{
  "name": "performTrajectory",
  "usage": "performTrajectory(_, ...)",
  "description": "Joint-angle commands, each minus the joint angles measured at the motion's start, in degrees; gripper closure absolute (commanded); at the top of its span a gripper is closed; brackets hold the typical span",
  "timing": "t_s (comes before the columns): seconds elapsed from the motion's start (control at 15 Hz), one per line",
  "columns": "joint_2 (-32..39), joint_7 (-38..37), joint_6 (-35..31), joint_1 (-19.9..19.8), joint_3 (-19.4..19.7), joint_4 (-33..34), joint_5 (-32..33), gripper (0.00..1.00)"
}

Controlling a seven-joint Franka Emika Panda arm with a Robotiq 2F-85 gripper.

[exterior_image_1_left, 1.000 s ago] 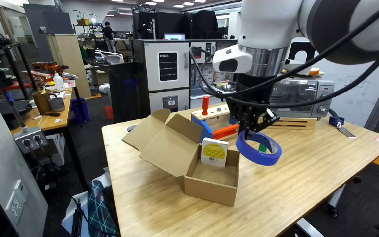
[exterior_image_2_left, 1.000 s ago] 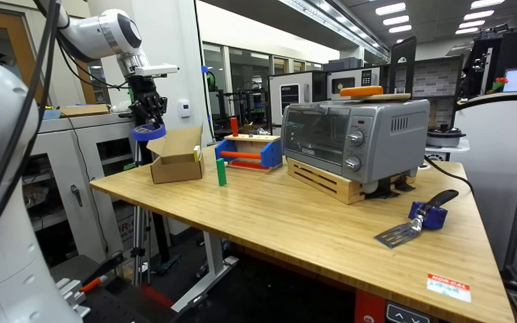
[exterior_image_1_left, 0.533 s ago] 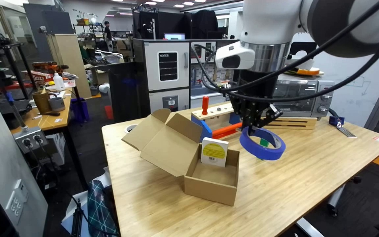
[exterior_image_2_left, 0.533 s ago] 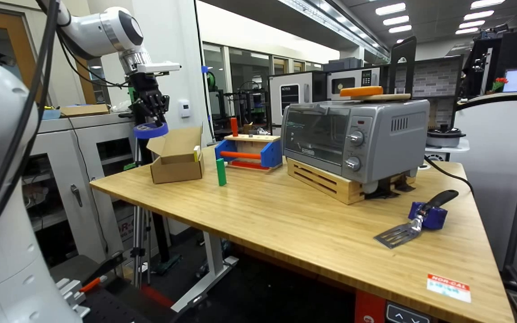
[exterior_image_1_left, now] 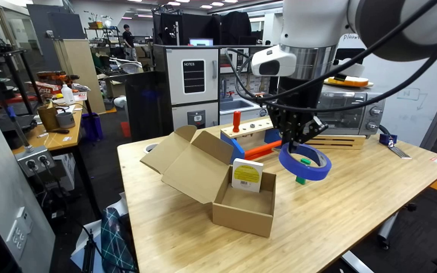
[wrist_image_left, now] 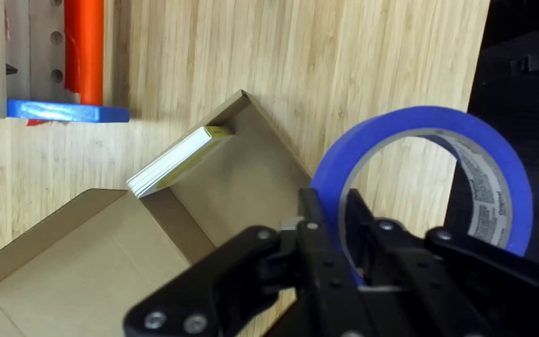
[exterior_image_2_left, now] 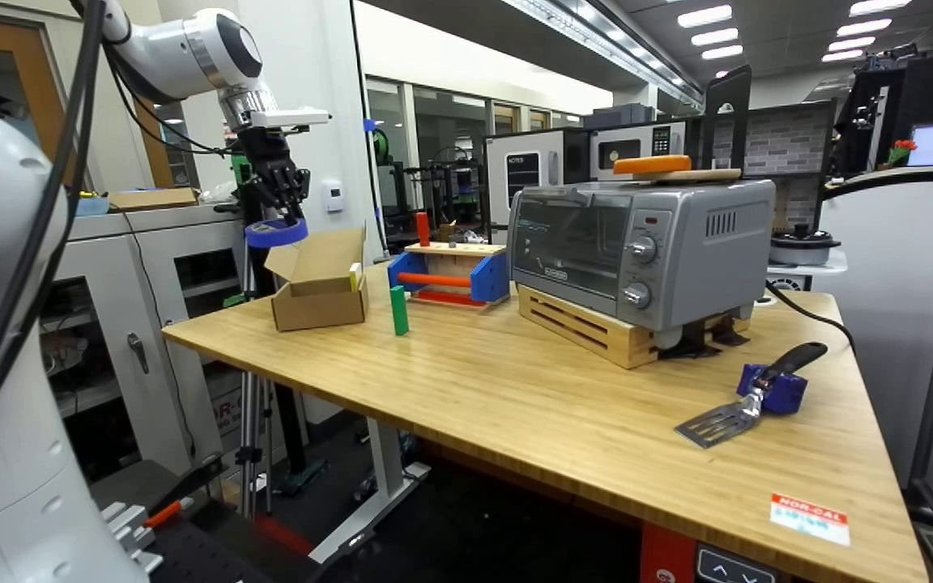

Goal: Pick up the masking table and put it in the carton box

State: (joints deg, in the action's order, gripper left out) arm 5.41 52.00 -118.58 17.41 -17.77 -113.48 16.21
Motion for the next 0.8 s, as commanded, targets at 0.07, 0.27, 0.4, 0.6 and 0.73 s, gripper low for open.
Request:
performTrajectory(0.07, 0.0, 0.4, -0.4, -0.5, 0.2, -0.1, -0.6, 0.96)
performTrajectory(0.27, 2.2, 3.8, -1.4, -2.3, 2.1, 2.2, 0.1, 0.96)
performTrajectory(0.4, 5.0, 8.9, -1.4, -3.7, 3.4, 5.8, 0.3, 0.96)
performTrajectory(0.6, 9.7, 17.6, -0.3, -4.6, 3.5, 11.9, 0.1, 0.96)
performTrajectory(0.73, 13.0, 22.5, 0.4, -3.9, 2.6, 16.3, -0.2, 0.96)
